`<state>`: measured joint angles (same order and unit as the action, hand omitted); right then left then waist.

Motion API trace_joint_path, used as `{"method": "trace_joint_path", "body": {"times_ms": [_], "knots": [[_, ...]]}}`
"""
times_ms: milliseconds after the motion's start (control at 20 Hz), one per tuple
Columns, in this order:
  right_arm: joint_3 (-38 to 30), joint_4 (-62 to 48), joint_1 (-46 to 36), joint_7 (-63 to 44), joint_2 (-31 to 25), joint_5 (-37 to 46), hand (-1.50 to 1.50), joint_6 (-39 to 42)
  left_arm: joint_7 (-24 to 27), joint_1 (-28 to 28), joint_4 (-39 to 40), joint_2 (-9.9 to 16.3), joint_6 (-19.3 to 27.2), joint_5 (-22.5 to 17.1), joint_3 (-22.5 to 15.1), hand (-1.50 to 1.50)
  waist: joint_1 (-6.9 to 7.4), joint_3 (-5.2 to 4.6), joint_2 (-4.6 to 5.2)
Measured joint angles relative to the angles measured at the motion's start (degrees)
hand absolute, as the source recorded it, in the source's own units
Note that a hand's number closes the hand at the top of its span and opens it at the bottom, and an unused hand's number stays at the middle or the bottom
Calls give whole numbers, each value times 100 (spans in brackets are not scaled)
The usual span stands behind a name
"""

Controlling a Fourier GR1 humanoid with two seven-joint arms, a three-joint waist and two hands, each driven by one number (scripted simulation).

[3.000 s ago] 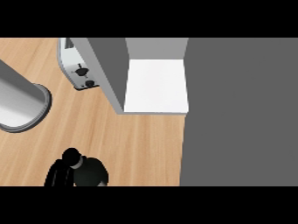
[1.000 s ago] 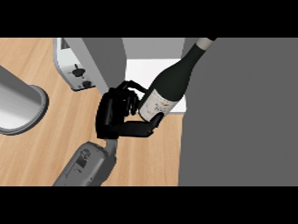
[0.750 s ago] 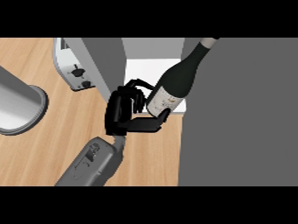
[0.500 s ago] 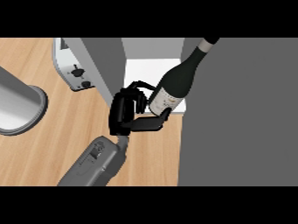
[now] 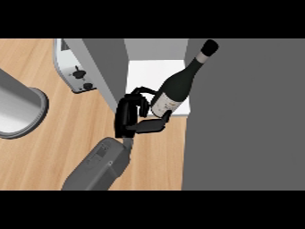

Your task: Pick up the wine, place it into the cabinet and close the cabinet

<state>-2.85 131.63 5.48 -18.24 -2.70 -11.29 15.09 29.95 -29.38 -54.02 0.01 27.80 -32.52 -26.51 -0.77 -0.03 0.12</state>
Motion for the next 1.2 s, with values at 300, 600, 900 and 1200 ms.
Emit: {"method": "trace_joint_path", "body": {"times_ms": [300, 600, 900, 1200], "knots": [[17, -28, -83, -99, 14, 31, -150, -74, 499, -124, 639, 0, -368, -603, 57, 150, -14, -1, 5], [-55, -39, 96, 57, 3, -58, -150, 68, 754, -384, 1177, 0, -867, -1104, 169, 150, -21, 1, 4], [-86, -156, -135, -35, -42, -122, -150, 43, 1064, -916, 1948, 0, -1100, -1706, -87, 150, -69, -1, 18], [-16, -165, -51, 22, 33, -62, -150, 30, 939, -1453, 2375, 0, -1203, -1982, -27, 150, -69, -1, 17]]}}
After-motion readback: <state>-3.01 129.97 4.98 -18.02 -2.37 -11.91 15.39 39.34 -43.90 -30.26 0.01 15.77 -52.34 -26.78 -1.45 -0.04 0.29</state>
